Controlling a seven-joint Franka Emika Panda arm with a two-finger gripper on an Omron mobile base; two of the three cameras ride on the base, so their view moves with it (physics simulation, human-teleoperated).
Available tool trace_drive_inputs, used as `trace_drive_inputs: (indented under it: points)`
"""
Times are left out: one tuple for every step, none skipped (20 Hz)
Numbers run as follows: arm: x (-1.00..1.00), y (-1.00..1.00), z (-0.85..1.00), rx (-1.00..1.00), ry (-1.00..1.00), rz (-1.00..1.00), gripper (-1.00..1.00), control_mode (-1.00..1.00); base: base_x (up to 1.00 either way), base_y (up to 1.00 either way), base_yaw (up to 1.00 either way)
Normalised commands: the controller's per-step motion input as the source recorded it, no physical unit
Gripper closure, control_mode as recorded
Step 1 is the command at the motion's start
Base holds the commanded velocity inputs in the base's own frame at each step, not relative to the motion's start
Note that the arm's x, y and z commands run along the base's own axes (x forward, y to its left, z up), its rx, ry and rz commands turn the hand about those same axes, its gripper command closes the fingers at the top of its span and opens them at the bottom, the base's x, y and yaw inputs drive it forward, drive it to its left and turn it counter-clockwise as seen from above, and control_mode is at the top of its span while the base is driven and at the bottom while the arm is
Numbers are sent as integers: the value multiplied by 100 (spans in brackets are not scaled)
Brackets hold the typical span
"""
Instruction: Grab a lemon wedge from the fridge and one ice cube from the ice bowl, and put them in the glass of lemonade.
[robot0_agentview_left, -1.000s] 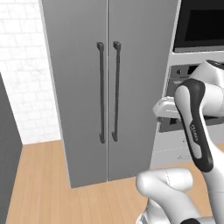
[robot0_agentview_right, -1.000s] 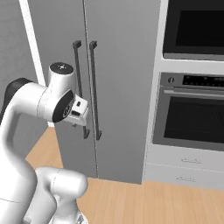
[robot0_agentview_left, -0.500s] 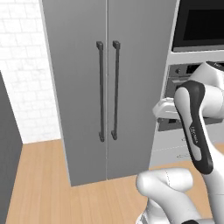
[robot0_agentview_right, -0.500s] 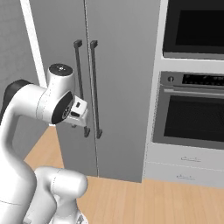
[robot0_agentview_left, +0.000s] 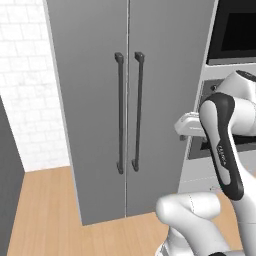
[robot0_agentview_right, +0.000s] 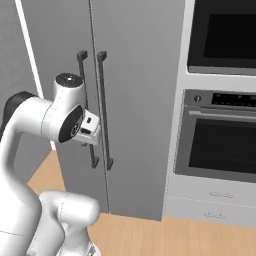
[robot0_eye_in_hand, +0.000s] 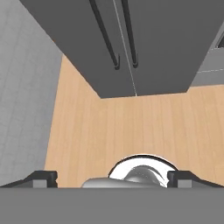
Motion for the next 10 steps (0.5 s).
trace_drive_inputs:
  points:
    - [0, 0, 0, 0, 0, 0, -100, 100, 66, 21, 0]
    - [0, 0, 0, 0, 0, 0, -100, 100, 58, 25, 0]
    - [0, 0, 0, 0, 0, 0, -100, 100, 0, 24, 0]
    - [0, 0, 0, 0, 0, 0, -100, 100, -6, 3, -1]
    - [0, 0, 0, 0, 0, 0, -100, 100, -41, 0, -1]
    - [0, 0, 0, 0, 0, 0, -100, 100, -51, 0, -1]
    - [0, 0, 0, 0, 0, 0, -100, 100, -63, 0, -1]
    - [0, 0, 0, 0, 0, 0, -100, 100, -66, 0, 0]
    - [0, 0, 0, 0, 0, 0, -100, 100, -58, 18, 0]
    - [0, 0, 0, 0, 0, 0, -100, 100, -37, 34, 0]
